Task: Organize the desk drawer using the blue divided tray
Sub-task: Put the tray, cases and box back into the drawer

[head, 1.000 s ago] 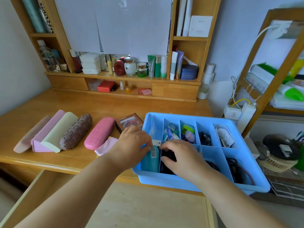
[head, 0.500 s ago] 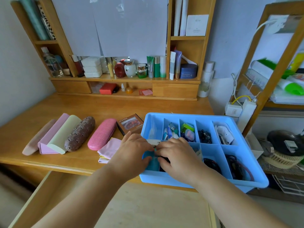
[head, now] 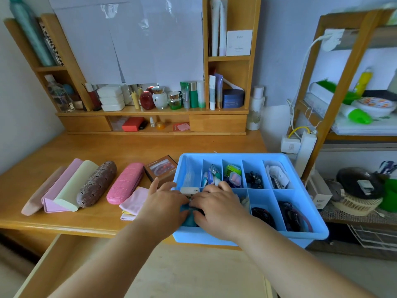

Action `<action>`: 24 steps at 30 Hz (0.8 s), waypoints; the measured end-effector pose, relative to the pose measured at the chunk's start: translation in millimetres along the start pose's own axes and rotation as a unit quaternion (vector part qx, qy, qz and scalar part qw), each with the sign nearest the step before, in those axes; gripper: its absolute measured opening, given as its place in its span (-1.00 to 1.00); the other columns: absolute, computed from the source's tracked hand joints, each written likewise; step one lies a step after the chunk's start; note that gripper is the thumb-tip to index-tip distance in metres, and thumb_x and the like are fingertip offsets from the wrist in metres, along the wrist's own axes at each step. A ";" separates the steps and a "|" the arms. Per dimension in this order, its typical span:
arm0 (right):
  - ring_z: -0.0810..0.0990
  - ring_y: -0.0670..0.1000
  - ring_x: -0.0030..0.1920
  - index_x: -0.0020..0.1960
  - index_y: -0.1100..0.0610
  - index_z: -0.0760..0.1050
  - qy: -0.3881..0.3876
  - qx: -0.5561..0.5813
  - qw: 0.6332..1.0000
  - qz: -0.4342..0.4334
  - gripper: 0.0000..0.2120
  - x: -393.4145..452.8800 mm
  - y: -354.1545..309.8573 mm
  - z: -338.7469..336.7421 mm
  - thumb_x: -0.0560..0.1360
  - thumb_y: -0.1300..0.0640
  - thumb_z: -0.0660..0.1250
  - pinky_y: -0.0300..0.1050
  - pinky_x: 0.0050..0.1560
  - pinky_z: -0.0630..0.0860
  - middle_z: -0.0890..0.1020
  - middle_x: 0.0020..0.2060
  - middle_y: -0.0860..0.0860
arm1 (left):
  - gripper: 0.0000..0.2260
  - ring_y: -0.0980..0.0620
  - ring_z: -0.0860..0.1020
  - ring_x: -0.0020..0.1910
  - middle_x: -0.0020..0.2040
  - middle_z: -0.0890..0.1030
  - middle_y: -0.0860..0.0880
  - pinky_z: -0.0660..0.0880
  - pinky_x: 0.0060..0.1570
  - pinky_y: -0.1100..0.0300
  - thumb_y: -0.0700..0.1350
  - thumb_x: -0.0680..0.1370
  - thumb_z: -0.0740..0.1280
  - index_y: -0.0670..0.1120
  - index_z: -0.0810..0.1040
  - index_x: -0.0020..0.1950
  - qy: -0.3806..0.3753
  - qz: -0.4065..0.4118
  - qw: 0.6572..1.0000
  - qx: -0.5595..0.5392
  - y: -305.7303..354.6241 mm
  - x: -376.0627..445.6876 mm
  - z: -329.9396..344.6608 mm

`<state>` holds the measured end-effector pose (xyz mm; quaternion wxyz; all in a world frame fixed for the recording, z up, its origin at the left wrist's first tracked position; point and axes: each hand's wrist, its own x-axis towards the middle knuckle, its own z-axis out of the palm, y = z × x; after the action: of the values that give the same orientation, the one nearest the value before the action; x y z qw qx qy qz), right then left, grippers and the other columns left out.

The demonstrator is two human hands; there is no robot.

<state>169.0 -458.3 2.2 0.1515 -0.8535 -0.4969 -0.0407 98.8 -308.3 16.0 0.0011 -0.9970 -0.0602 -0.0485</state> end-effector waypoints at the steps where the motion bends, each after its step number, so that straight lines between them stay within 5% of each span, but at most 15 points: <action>1: 0.40 0.02 0.15 0.13 -0.03 0.56 -0.007 0.005 1.000 0.001 -0.67 0.8 -0.4 -1.0 0.55 0.00 0.06 -0.01 0.23 0.08 0.58 0.10 -0.13 | -0.74 0.12 0.19 0.44 0.19 0.53 0.20 -0.11 0.46 -0.01 0.15 0.55 0.18 0.19 0.52 0.20 -0.014 -0.002 1.000 0.014 2.1 2.6 -0.9; 5: 0.50 0.06 0.04 0.01 0.09 0.61 0.053 0.037 0.998 -0.010 -0.77 -7.2 0.8 -14.4 0.50 0.12 0.19 0.00 0.16 0.31 0.60 0.02 -0.03 | -0.67 0.09 0.26 0.37 0.24 0.42 0.15 0.10 0.42 0.07 0.15 0.50 0.29 0.15 0.49 0.25 -0.030 -0.002 0.999 -0.012 7.3 1.6 -8.2; 10: 0.63 -0.01 -0.08 -0.08 0.10 0.66 0.224 0.075 0.967 0.092 -0.86 -61.6 35.8 -32.1 0.40 0.23 0.38 -0.13 0.01 0.40 0.68 -0.13 -0.08 | -0.79 0.12 0.49 0.17 0.12 0.58 0.11 0.35 0.21 0.24 -0.07 0.49 0.41 -0.01 0.64 0.12 0.155 0.005 0.961 -0.229 5.4 -23.5 -1.7; 15: 0.62 0.02 -0.05 -0.07 0.08 0.65 0.256 0.013 0.952 0.166 -0.91 -108.1 62.2 -41.9 0.43 0.15 0.41 -0.06 0.06 0.38 0.67 -0.10 -0.08 | -0.78 0.25 0.29 0.35 0.24 0.51 0.20 0.15 0.37 0.34 -0.07 0.60 0.23 0.00 0.64 0.14 0.079 0.067 0.968 -0.227 15.1 -40.9 12.2; 18: 0.59 0.06 0.00 -0.07 0.09 0.64 0.281 -0.003 0.936 0.214 -0.89 -123.2 72.2 -44.0 0.44 0.12 0.39 0.05 0.09 0.39 0.65 -0.03 -0.04 | -0.85 0.25 0.42 0.24 0.10 0.56 0.20 0.15 0.28 0.53 -0.17 0.54 0.33 -0.05 0.68 0.03 0.119 0.056 0.959 -0.253 13.1 -39.5 12.1; 22: 0.47 0.01 0.24 0.12 0.04 0.57 0.230 0.120 0.904 0.339 -0.76 -135.0 91.8 -41.0 0.47 0.17 0.38 -0.06 0.16 0.37 0.52 0.24 -0.07 | -0.81 0.17 0.48 0.19 0.15 0.56 0.15 0.20 0.24 0.48 -0.20 0.51 0.37 -0.03 0.65 0.09 0.186 -0.017 0.950 -0.251 14.2 -34.3 11.1; 24: 0.35 -0.12 0.35 0.24 -0.03 0.49 0.199 0.168 0.898 0.355 -0.71 -134.1 93.7 -36.4 0.53 0.14 0.29 -0.16 0.13 0.33 0.36 0.38 -0.20 | -0.74 0.17 0.40 0.33 0.28 0.51 0.17 0.07 0.36 0.39 -0.04 0.60 0.20 0.05 0.55 0.26 0.116 0.010 0.973 -0.198 19.4 -29.2 7.6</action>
<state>185.1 -624.4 -13.1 0.3930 -0.9091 -0.1197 -0.0687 73.1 -331.0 5.7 -0.1884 -0.9657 -0.0385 -0.1743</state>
